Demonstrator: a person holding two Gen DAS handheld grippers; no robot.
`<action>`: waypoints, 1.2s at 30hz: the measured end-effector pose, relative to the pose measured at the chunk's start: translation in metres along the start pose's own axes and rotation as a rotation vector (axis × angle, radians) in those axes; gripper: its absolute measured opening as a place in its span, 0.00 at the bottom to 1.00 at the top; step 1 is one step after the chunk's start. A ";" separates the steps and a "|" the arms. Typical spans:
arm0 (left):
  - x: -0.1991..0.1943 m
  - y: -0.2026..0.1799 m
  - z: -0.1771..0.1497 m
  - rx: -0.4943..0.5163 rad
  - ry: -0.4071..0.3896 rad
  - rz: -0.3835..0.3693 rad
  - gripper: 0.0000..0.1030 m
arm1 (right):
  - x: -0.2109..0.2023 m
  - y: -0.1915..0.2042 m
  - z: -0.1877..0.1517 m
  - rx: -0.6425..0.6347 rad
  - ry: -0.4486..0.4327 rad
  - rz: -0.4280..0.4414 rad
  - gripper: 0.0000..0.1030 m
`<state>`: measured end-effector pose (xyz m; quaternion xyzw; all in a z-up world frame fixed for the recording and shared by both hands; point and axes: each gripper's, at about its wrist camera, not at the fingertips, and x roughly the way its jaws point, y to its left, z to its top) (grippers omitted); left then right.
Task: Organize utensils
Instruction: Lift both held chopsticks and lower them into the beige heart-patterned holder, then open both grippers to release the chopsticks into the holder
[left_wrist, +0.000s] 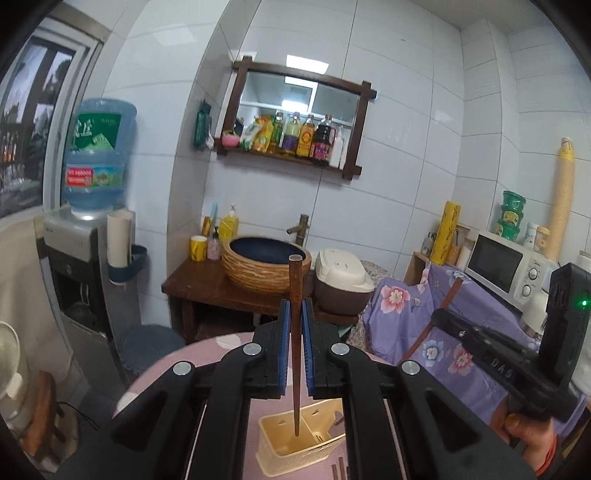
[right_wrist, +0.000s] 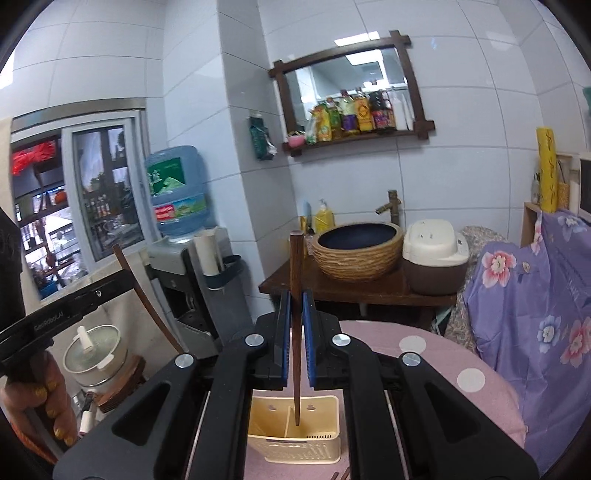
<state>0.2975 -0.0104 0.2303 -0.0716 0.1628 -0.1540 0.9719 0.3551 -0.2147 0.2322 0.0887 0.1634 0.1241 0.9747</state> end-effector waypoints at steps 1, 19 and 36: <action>0.009 -0.002 -0.008 0.004 0.007 0.006 0.07 | 0.009 -0.002 -0.008 0.003 0.015 -0.011 0.07; 0.083 0.031 -0.105 -0.058 0.214 0.060 0.07 | 0.063 -0.025 -0.100 0.067 0.166 -0.051 0.07; 0.020 0.029 -0.157 0.009 0.239 0.080 0.78 | 0.005 -0.031 -0.171 -0.058 0.184 -0.229 0.85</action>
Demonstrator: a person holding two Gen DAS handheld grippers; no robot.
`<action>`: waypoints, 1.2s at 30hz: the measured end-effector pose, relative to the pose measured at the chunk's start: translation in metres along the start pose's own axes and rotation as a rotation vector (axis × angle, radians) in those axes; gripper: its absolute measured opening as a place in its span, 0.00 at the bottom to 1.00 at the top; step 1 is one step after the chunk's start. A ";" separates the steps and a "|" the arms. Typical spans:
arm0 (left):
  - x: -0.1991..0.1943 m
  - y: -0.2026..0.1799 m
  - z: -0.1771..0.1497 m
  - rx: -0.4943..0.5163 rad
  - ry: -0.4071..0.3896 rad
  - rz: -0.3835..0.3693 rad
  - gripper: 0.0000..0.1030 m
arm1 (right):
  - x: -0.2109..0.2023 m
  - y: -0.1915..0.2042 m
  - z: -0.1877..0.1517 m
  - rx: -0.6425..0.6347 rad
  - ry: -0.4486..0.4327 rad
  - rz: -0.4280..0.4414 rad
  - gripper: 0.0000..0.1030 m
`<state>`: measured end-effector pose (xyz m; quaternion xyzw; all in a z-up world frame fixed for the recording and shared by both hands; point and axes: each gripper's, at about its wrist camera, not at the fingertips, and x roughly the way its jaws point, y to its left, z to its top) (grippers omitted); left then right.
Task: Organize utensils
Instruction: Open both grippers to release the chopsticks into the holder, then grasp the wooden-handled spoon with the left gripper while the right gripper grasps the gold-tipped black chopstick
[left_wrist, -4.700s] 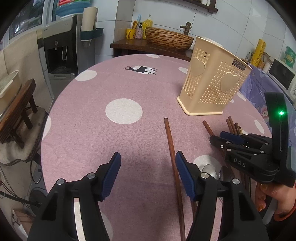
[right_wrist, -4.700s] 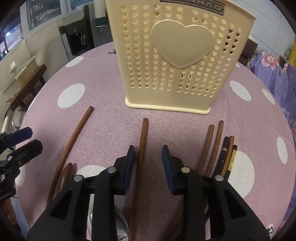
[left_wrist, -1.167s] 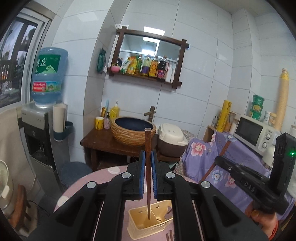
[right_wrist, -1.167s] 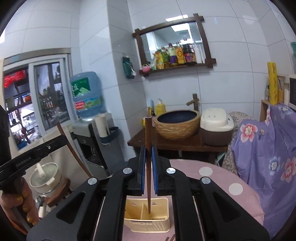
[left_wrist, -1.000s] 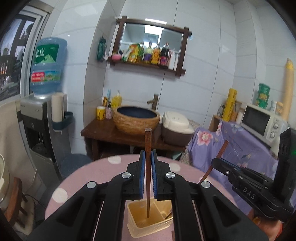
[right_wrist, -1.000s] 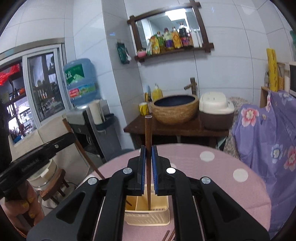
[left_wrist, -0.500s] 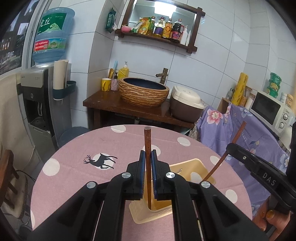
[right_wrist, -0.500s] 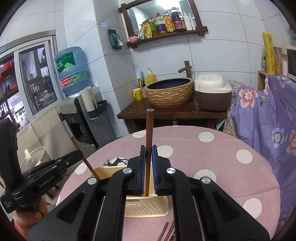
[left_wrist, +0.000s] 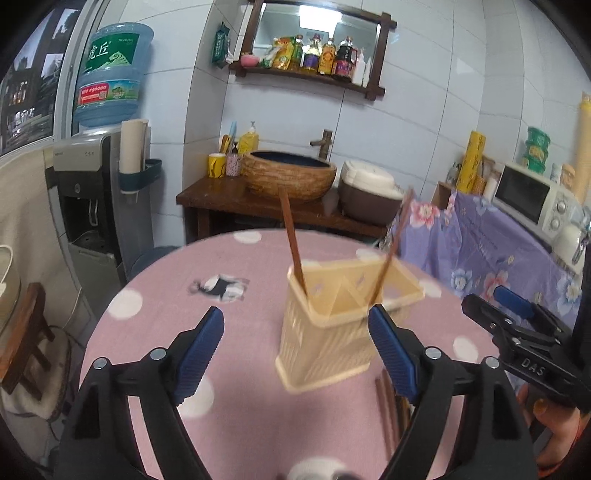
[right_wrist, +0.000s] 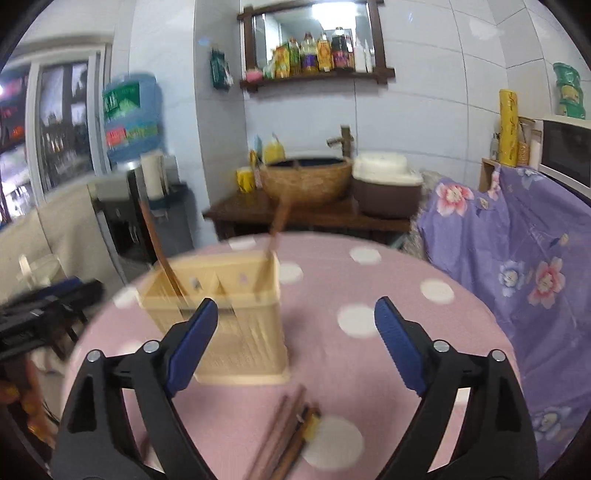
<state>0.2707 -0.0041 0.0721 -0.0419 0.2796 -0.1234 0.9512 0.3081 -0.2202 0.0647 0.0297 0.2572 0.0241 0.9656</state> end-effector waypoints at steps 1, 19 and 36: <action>-0.001 0.001 -0.009 0.010 0.020 0.011 0.78 | 0.002 -0.002 -0.013 -0.008 0.033 -0.019 0.85; -0.009 -0.004 -0.147 0.058 0.290 0.087 0.72 | 0.002 0.010 -0.165 0.001 0.394 -0.051 0.87; 0.000 -0.006 -0.163 0.056 0.349 0.122 0.49 | -0.019 -0.010 -0.156 0.049 0.346 -0.066 0.89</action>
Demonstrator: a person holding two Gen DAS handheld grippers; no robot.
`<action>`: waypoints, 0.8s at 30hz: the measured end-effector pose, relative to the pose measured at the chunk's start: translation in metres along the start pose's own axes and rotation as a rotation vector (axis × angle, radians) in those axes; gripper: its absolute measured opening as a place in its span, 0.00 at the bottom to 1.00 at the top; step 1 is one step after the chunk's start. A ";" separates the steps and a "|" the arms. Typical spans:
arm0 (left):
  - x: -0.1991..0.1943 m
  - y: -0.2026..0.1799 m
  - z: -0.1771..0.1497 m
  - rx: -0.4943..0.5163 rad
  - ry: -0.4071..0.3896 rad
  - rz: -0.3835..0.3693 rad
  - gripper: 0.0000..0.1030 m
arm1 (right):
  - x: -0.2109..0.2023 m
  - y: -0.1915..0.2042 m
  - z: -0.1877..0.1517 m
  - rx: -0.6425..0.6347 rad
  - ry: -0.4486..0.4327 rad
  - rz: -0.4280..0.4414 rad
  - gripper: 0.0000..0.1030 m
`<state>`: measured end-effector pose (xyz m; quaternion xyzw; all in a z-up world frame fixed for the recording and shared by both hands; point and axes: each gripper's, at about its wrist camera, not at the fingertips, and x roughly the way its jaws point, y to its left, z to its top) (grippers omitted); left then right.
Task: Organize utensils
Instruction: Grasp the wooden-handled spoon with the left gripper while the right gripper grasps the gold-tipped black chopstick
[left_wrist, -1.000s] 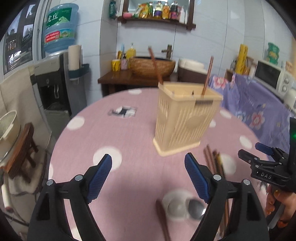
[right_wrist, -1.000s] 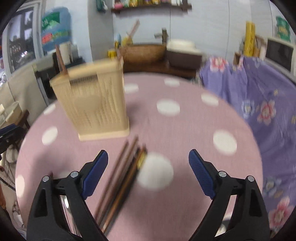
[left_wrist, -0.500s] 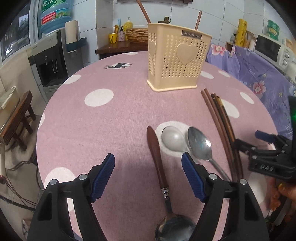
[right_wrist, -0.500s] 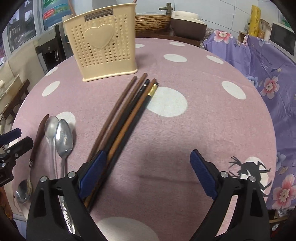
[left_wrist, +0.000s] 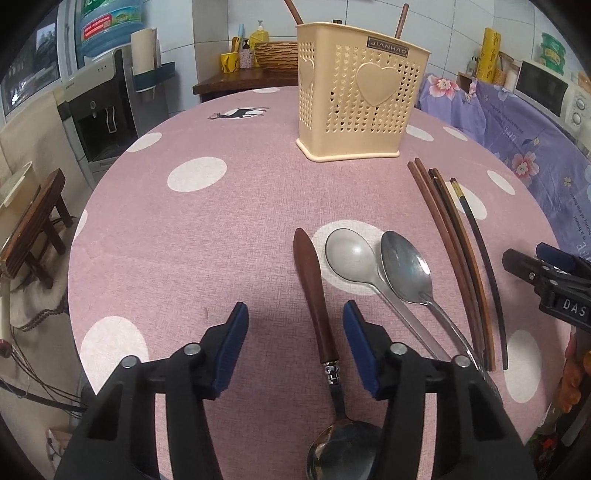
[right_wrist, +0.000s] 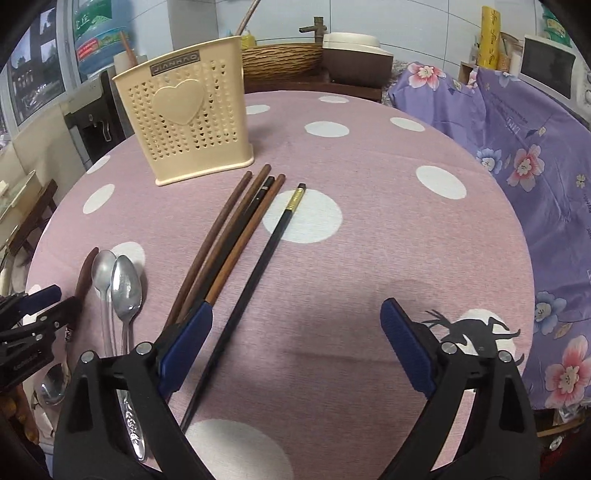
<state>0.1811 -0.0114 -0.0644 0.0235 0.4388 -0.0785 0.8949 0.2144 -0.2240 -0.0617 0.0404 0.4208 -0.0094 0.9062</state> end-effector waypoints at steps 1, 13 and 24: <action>0.002 0.000 0.001 -0.004 0.006 0.000 0.47 | 0.000 0.001 0.000 0.002 -0.001 0.008 0.89; 0.024 0.002 0.030 0.005 0.031 0.005 0.16 | 0.013 -0.001 0.014 0.049 0.010 0.040 0.67; 0.047 0.020 0.063 -0.017 0.055 -0.009 0.15 | 0.057 0.000 0.055 0.132 0.070 -0.003 0.38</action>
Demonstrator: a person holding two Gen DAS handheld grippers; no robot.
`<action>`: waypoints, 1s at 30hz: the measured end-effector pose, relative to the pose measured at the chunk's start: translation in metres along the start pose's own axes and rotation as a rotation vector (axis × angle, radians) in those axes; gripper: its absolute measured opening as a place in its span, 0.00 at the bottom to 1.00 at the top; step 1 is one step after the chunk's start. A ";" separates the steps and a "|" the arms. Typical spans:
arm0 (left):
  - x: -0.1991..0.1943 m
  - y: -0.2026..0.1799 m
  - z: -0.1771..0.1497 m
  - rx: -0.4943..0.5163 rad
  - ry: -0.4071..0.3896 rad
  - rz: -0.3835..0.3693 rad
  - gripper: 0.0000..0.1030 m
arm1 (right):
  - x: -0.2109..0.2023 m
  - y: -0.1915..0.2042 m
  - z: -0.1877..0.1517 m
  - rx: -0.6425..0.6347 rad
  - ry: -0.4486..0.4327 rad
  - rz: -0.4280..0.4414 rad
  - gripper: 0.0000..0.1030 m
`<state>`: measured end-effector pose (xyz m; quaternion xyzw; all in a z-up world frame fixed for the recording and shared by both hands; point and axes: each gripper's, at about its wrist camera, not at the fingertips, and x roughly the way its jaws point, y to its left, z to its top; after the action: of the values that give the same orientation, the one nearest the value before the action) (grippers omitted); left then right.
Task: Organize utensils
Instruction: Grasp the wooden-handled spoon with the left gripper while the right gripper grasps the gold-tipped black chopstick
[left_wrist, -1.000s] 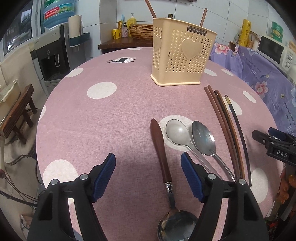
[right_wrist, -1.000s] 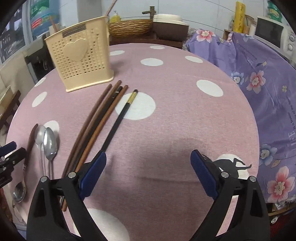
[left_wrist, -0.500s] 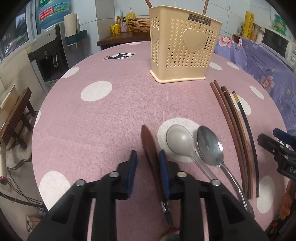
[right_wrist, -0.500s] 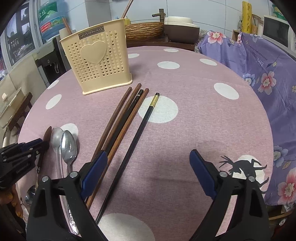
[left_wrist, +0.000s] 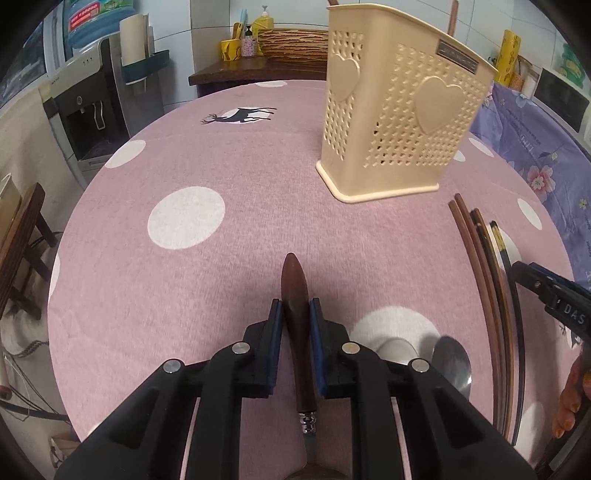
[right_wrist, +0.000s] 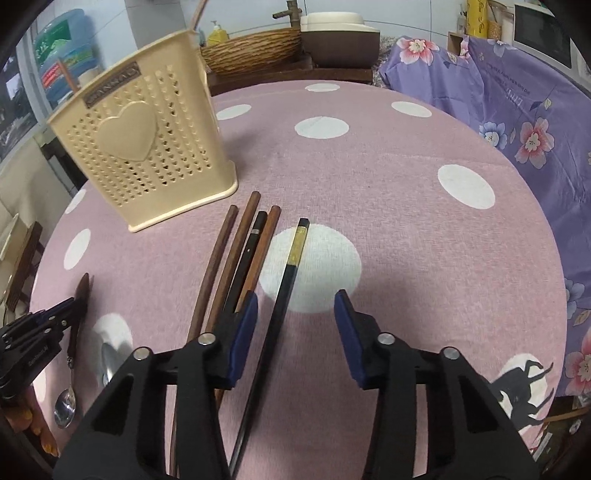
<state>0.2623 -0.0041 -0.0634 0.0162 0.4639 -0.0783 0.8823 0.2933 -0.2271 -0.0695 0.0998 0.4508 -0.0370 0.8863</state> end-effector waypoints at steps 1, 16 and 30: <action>0.001 0.000 0.002 0.001 0.003 0.001 0.15 | 0.005 0.001 0.002 0.006 0.011 -0.004 0.36; 0.010 0.003 0.017 -0.005 0.013 0.002 0.16 | 0.027 0.014 0.024 -0.046 -0.014 -0.092 0.12; -0.008 0.009 0.027 -0.028 -0.072 -0.009 0.16 | 0.008 -0.004 0.032 0.023 -0.076 0.038 0.08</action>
<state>0.2815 0.0026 -0.0415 -0.0010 0.4331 -0.0766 0.8981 0.3228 -0.2375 -0.0580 0.1171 0.4143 -0.0291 0.9021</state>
